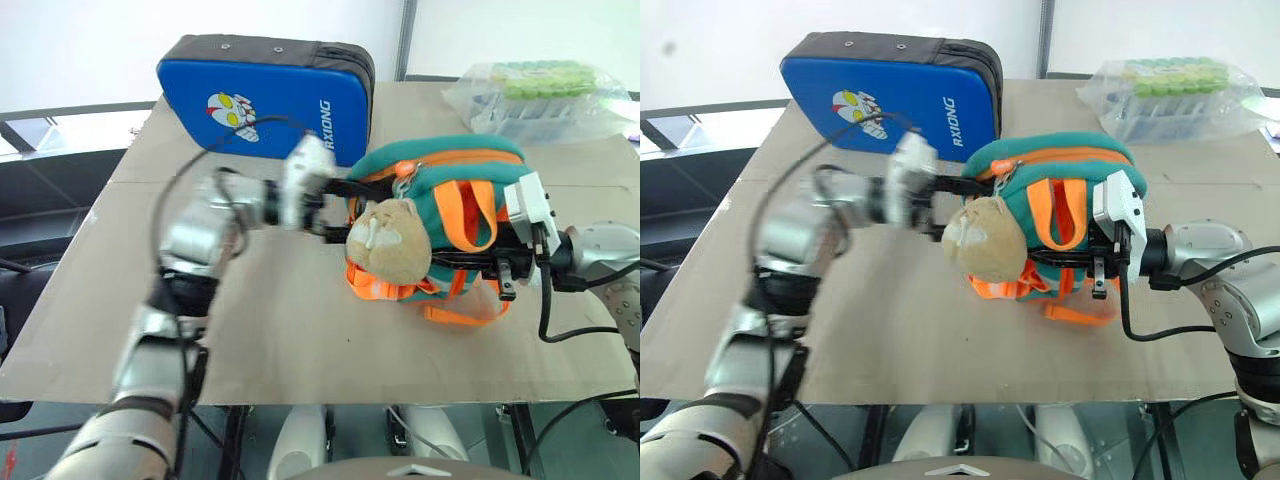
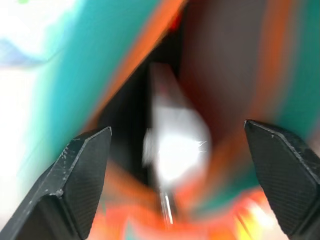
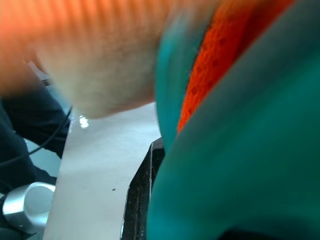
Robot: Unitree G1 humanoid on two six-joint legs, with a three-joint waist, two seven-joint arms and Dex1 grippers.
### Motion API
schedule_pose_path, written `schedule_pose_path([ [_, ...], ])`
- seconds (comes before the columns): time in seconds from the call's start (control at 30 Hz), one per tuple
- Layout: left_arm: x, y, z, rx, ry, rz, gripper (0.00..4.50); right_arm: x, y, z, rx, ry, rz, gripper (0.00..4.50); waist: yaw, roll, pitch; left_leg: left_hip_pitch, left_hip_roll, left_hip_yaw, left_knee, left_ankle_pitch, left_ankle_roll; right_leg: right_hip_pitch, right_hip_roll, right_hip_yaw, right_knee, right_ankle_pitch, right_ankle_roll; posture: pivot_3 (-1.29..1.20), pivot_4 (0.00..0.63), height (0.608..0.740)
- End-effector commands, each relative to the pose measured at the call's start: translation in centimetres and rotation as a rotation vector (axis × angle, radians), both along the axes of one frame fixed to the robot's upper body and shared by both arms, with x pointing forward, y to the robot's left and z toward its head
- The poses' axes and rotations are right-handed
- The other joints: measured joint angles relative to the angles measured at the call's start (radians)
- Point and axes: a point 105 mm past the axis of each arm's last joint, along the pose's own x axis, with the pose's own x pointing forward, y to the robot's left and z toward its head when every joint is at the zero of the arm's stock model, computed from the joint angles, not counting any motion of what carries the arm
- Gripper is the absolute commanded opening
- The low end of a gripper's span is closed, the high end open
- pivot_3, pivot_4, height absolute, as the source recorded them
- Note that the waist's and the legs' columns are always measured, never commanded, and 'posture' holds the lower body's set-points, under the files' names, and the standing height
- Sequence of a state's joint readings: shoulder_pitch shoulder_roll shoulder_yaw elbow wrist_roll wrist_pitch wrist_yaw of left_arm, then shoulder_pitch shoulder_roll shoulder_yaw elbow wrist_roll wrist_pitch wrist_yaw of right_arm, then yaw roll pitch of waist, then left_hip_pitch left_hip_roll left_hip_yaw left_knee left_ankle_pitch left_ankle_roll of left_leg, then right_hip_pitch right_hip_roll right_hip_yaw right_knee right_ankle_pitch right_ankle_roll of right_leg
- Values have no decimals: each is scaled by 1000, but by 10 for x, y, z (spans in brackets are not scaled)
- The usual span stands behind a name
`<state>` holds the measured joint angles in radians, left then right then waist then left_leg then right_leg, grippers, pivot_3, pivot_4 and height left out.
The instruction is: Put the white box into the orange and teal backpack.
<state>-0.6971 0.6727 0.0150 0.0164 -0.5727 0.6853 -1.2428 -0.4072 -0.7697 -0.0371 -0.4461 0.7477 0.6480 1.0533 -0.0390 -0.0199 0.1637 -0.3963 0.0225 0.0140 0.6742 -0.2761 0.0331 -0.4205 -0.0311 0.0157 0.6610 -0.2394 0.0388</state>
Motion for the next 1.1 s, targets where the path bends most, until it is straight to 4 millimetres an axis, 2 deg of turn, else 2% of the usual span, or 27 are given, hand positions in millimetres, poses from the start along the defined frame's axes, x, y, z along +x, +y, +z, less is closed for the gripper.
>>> schedule_pose_path([
  [0.03, -40, 33, 28, -135, 93, -31, 4420, 3, 1, 8, 22, -49, -7, 0, 0, 0, 0, 0, 0, 0, 0, 0, 0, 0, 0, 0, 0, 0, 0, 0, 150, 740],
  [0.13, -53, 30, 28, -151, 123, -15, 4420, 2, 3, 8, 26, -46, 4, 0, 20, 0, 0, -1, -2, -1, 0, 0, 0, 1, -3, -2, -1, 0, 0, 0, 150, 740],
  [0.27, -62, -11, 29, -186, 132, -54, 4420, 4, 5, 9, 24, -48, 12, 0, 47, 0, 0, -1, -5, -4, 5, 0, 0, 7, -6, -2, -3, 0, 0, 0, 150, 740],
  [0.43, -55, -53, 26, -197, 133, -61, 4420, 5, 8, 12, 21, -53, 16, 0, 51, -1, 0, -1, -6, -5, 8, 0, 0, 8, -6, -2, -2, 0, 0, 0, 150, 740],
  [0.53, -58, -62, 23, -214, 172, -103, 3626, 4, 10, 13, 19, -55, 16, 0, 42, 0, 0, 0, -5, -5, 7, 0, 0, 8, -4, -1, -1, 0, 0, 0, 150, 740],
  [0.6, -59, -63, 21, -209, 177, -118, 2698, 4, 11, 13, 18, -56, 14, 0, 34, 0, 0, 0, -5, -7, 6, 0, 0, 7, -3, -1, -1, 0, 0, 0, 150, 740],
  [0.73, -61, -59, 29, -257, 181, -144, 1009, 6, 9, 16, 22, -66, -8, 0, 31, 0, 0, 0, -5, -7, 6, 0, 0, 7, -3, -1, -1, 0, 0, 0, 150, 740],
  [0.77, -61, -55, 32, -271, 176, -142, 643, 7, 9, 17, 29, -67, -18, 0, 31, 0, 0, 0, -5, -7, 6, 0, 0, 7, -3, -2, -1, 0, 0, 0, 150, 740],
  [0.8, -60, -52, 35, -284, 167, -139, 474, 9, 8, 18, 37, -67, -30, 0, 31, 0, 0, 0, -5, -7, 6, 0, 0, 7, -3, -2, -1, 0, 0, 0, 150, 740],
  [0.87, -56, -37, 45, -342, 154, -116, 354, 13, 5, 28, 111, -57, -65, 0, 29, 0, 0, 0, -5, -7, 6, 0, 0, 7, -4, -2, -1, 0, 0, 0, 150, 740],
  [0.97, -43, -6, 60, -458, 174, -31, 352, 20, -7, 64, 367, -9, -123, 0, 24, 0, 1, 0, -5, -7, 6, 0, 0, 7, -3, -2, -1, 0, 0, 0, 150, 740],
  [1.03, -33, 16, 61, -502, 187, 57, 352, 28, -18, 77, 470, 5, -178, 0, 24, 1, 2, 1, -4, -7, 6, 0, -1, 7, -3, -2, 0, 0, 0, 0, 150, 740],
  [1.1, -22, 33, 50, -515, 220, 162, 351, 38, -29, 84, 539, 9, -253, 0, 25, 1, 2, 0, -4, -7, 6, 0, 0, 7, -3, -3, 0, 0, 0, 0, 150, 740],
])
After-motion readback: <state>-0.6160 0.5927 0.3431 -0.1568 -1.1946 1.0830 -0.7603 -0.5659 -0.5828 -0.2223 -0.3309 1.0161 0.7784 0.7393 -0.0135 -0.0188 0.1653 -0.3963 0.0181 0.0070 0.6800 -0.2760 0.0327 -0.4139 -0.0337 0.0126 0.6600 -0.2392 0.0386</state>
